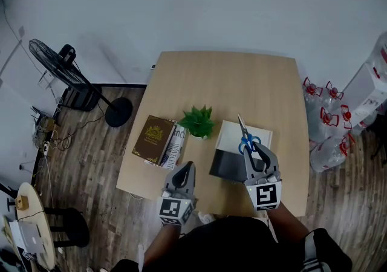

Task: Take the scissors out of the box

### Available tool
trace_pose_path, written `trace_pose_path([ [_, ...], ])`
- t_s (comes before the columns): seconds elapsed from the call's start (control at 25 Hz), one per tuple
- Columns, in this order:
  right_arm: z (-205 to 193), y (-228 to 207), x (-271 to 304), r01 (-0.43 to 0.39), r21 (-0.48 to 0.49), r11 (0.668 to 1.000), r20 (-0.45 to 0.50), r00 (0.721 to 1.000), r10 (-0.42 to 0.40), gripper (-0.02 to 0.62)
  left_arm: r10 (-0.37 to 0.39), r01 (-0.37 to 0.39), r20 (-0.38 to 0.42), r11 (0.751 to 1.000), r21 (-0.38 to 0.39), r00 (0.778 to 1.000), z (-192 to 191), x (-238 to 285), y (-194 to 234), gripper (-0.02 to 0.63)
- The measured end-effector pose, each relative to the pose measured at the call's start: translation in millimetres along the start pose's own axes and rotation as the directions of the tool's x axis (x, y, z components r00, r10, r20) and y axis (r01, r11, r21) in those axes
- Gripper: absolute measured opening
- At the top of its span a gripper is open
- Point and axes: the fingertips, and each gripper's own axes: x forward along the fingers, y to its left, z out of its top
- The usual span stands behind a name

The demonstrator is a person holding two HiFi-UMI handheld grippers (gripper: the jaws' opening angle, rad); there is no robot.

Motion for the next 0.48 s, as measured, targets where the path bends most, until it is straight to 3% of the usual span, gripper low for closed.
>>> trace_pose_path([
  [0.48,4.8,-3.0,-0.5,-0.001,0.05,0.999,0.015,1.0,0.001,0.078,-0.002,0.002,-0.009,1.0,-0.007,1.0,-2.9,-0.8,-1.7,0.005],
])
